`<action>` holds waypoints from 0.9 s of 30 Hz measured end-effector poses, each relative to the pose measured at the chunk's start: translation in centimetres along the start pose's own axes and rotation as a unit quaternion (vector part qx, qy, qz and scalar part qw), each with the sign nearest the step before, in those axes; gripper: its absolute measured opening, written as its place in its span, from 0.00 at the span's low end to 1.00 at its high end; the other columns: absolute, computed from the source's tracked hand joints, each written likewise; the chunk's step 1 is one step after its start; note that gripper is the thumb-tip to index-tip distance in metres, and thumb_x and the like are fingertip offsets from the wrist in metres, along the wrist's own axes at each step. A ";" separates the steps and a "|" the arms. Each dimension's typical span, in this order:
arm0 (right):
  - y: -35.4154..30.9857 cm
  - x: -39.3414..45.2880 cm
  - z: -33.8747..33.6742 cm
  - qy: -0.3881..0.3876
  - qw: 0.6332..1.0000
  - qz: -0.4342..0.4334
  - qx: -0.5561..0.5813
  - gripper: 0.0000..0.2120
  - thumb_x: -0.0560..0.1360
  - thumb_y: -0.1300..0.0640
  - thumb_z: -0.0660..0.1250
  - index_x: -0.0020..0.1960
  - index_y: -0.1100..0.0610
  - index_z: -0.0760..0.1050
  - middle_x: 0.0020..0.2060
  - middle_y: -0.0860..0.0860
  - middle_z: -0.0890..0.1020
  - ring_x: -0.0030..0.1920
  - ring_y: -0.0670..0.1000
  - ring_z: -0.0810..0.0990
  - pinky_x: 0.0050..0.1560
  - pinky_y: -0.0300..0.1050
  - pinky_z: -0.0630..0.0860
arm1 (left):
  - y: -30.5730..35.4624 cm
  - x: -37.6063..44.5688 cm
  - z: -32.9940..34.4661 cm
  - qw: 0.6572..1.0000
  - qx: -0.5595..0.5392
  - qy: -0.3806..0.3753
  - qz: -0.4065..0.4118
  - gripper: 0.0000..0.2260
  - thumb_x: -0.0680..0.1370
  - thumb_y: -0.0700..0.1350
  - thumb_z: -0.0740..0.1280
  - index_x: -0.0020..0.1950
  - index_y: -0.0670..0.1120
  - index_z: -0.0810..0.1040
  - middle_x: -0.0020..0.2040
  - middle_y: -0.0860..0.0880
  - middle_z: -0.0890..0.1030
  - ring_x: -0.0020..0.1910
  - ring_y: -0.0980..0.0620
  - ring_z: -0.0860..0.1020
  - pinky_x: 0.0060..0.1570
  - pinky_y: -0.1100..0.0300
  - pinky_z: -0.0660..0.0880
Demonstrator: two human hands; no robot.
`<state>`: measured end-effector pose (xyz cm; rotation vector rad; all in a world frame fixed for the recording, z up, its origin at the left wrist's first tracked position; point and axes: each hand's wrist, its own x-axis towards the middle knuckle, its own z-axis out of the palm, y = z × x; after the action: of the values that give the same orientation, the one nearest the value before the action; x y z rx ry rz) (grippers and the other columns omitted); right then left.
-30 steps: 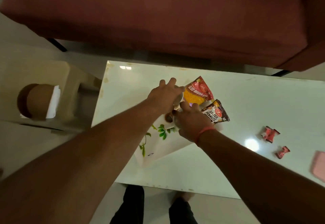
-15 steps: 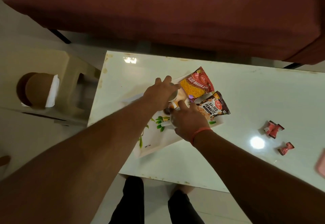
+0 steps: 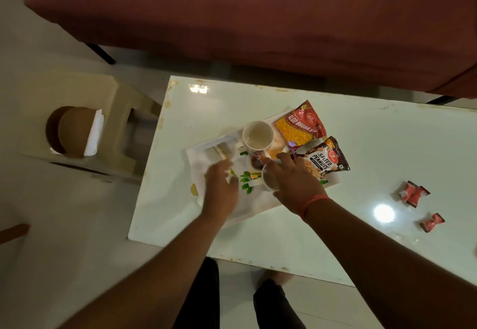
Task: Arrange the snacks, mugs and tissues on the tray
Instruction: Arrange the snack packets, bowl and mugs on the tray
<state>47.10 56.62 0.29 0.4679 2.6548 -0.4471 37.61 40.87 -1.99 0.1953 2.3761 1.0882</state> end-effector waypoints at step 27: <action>0.1 2.9 -2.8 0.112 0.990 0.034 0.081 0.37 0.75 0.46 0.69 0.78 0.52 0.57 0.76 0.59 0.61 0.69 0.65 0.67 0.62 0.62 0.74 | 1.5 -0.4 2.7 0.987 -0.108 0.018 -0.118 0.19 0.82 0.44 0.59 0.74 0.49 0.67 0.71 0.46 0.72 0.67 0.45 0.73 0.66 0.51 0.71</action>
<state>43.69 58.51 1.42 0.6925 2.8180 -0.6260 39.16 43.53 -2.17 -0.1794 2.2223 1.2304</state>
